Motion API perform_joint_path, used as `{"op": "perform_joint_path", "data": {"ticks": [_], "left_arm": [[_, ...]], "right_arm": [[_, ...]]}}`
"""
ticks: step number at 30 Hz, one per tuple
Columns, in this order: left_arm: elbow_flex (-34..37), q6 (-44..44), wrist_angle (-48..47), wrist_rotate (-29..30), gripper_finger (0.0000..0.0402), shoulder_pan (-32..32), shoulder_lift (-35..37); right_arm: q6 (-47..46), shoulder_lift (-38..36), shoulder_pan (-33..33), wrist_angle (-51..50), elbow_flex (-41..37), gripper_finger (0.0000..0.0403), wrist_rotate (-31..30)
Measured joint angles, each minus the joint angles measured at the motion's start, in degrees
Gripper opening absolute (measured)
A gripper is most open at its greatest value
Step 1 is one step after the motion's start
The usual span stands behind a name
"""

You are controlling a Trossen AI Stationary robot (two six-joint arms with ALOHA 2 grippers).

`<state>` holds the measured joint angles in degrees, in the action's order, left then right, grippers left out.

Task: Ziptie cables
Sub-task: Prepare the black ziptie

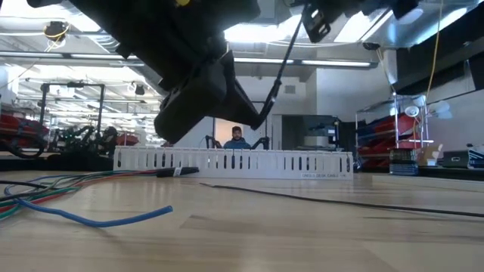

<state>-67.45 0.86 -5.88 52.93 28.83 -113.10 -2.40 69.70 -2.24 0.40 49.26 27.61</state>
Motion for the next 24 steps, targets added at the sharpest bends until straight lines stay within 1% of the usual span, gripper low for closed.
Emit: {"op": "perform_joint_path", "data": {"ticks": [2,5,8,12,14,15,17,18,20,22,24], "left_arm": [[0.0,0.1,0.5,-0.1,0.0000,0.0,0.0],[0.1,0.4,0.3,-1.1,0.0000,0.2,-0.2],[0.2,0.4,0.7,-1.0,0.0000,0.3,-0.2],[0.2,0.2,0.6,-0.7,0.0000,0.4,-0.2],[0.2,0.2,0.9,-0.6,0.0000,0.4,-0.2],[0.2,-0.1,0.9,-0.5,0.0000,0.4,-0.2],[0.2,-0.4,0.8,-0.5,0.0000,0.5,-0.2],[0.2,-0.5,0.8,-0.5,0.0000,0.6,-0.2],[0.2,-0.5,0.9,-0.4,0.0000,0.6,-0.2],[0.1,-0.5,0.9,-0.4,0.0000,0.6,-0.1],[0.1,-0.5,0.9,-0.4,0.0000,0.6,-0.1]], "right_arm": [[-1.2,0.3,0.0,-5.4,2.8,0.0004,0.1],[-1.3,0.3,0.0,-18.5,8.3,0.0017,-0.2],[0.0,0.3,0.0,-33.4,14.9,0.0042,-4.1],[0.1,0.2,0.0,-49.9,23.0,0.0085,-7.8],[-0.3,-0.2,0.1,-55.7,23.6,0.0102,-9.4],[-0.9,-0.7,0.5,-57.0,22.6,0.0109,-10.0],[-3.0,-2.1,2.3,-56.1,18.0,0.0118,-11.4],[-3.4,-3.2,3.5,-54.4,14.5,0.0120,-12.7],[-4.7,-4.9,6.4,-46.9,5.9,0.0121,-16.0],[-5.8,-6.6,9.1,-34.2,-4.4,0.0122,-19.6],[-7.9,-7.4,11.9,-15.6,-15.4,0.0122,-22.6]]}}
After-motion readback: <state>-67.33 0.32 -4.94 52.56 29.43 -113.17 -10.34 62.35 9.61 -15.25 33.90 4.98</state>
